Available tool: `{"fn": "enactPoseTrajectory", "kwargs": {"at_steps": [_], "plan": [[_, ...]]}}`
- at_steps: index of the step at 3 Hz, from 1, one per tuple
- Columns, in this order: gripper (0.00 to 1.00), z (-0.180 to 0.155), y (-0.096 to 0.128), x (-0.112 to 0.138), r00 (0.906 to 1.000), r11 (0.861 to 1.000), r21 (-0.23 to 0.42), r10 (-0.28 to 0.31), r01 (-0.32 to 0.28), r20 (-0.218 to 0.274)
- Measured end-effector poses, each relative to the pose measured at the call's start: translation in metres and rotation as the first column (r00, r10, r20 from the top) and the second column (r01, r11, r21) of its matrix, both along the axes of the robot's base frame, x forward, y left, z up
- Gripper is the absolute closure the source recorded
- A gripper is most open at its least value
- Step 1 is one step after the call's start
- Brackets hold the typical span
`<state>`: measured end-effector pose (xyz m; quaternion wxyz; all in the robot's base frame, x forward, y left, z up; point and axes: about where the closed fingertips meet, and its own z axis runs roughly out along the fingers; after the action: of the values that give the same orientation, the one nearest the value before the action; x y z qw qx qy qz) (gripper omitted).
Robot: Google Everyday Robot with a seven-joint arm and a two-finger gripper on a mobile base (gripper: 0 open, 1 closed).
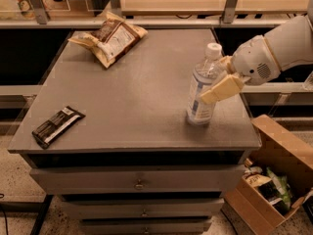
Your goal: Move blue plastic bottle near brown chip bag
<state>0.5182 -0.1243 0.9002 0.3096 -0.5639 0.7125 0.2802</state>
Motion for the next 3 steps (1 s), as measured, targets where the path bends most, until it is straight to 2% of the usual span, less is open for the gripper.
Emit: {"fn": "enactPoseTrajectory", "kwargs": {"at_steps": [1,2,3], "plan": [[1.00,0.002,0.010,0.006,0.9994,1.000,0.021,0.014,-0.014,0.033],[1.00,0.013,0.030,0.036,0.9964,0.999,0.003,0.042,-0.042,0.074],[1.00,0.035,0.072,0.092,0.9886,0.996,-0.047,0.087,-0.082,0.122]]}}
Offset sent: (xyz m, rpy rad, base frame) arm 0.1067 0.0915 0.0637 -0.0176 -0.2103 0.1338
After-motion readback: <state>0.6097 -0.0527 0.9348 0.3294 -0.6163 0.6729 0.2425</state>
